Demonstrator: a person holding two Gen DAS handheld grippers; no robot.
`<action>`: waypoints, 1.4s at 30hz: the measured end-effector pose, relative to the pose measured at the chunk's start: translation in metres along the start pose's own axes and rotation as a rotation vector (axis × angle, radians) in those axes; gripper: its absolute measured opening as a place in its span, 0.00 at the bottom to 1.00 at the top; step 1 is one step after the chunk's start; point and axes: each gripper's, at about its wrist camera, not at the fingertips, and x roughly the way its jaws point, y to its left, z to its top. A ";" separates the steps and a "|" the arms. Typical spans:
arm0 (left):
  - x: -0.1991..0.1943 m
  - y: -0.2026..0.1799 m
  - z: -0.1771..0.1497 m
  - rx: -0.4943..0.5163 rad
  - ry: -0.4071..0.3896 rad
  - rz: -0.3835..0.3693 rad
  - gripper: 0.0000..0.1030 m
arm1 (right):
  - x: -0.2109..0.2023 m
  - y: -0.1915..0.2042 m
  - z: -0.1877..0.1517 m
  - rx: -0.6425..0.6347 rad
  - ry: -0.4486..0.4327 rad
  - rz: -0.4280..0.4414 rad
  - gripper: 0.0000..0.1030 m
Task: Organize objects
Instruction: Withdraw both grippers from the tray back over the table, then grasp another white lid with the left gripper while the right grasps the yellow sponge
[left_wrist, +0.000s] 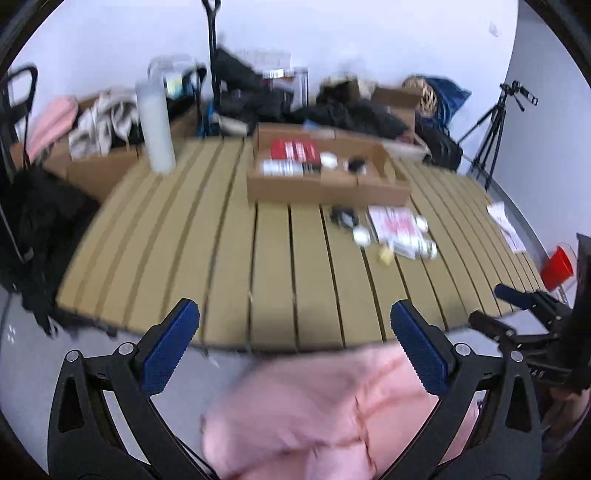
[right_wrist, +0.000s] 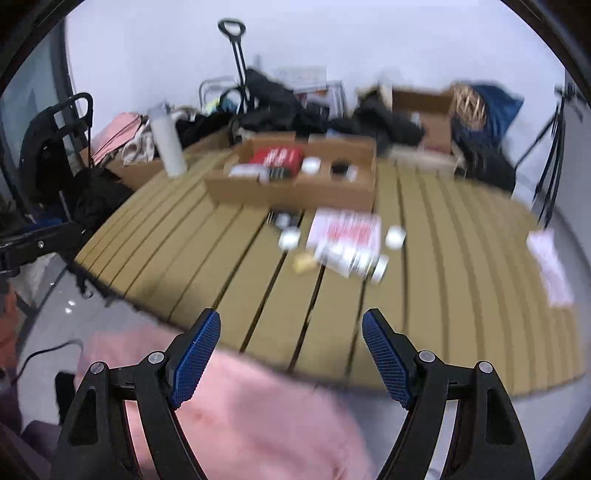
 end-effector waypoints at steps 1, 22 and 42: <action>0.005 -0.002 -0.004 0.009 0.020 0.000 1.00 | 0.002 0.001 -0.009 -0.002 0.020 0.002 0.80; 0.155 -0.063 0.030 0.130 0.064 -0.150 0.68 | 0.077 -0.050 0.006 0.145 0.034 0.011 0.55; 0.228 -0.072 0.060 0.100 0.147 -0.221 0.25 | 0.165 -0.038 0.036 0.021 0.079 0.021 0.54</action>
